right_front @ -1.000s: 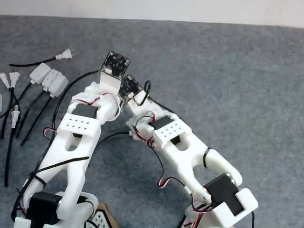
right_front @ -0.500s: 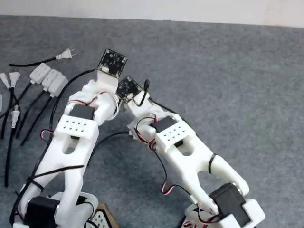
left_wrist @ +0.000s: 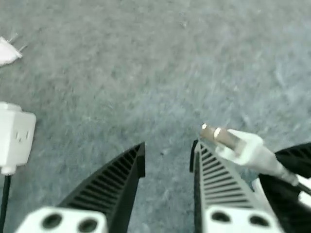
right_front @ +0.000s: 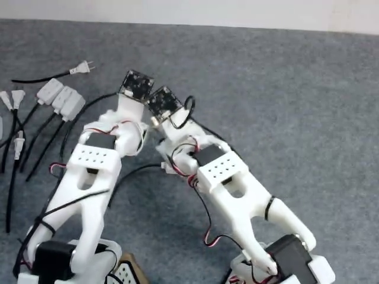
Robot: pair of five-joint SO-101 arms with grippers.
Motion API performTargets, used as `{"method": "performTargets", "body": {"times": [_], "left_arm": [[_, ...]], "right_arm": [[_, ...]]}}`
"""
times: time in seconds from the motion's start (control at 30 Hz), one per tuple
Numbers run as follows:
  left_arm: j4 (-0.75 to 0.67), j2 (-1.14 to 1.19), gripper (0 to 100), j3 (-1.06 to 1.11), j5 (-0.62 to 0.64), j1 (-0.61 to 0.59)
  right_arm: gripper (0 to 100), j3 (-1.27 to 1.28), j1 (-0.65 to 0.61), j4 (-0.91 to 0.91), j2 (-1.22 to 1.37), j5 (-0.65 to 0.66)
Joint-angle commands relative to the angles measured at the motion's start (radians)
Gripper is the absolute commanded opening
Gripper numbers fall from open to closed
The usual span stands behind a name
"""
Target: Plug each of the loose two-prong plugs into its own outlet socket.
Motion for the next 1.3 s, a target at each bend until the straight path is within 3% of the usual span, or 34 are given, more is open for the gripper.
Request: {"method": "performTargets", "body": {"times": [0.0, 0.23, 0.5, 0.97, 1.27], "left_arm": [[0.020, -0.008, 19, -0.031, 0.006, -0.002], [0.092, -0.010, 19, -0.188, 0.009, -0.033], [0.250, -0.010, 19, -0.438, 0.049, -0.056], [0.270, -0.002, 19, -0.421, 0.107, -0.041], [0.310, -0.010, 19, -0.386, 0.161, 0.058]], "right_arm": [[0.7, -0.051, 0.008, -0.045, -0.051, -0.066], [0.7, 0.033, 0.008, -0.085, -0.053, -0.152], [0.7, 0.042, 0.010, -0.087, -0.053, -0.161], [0.7, 0.039, 0.018, -0.058, -0.051, -0.212], [0.7, 0.039, 0.036, -0.056, -0.051, -0.259]]}}
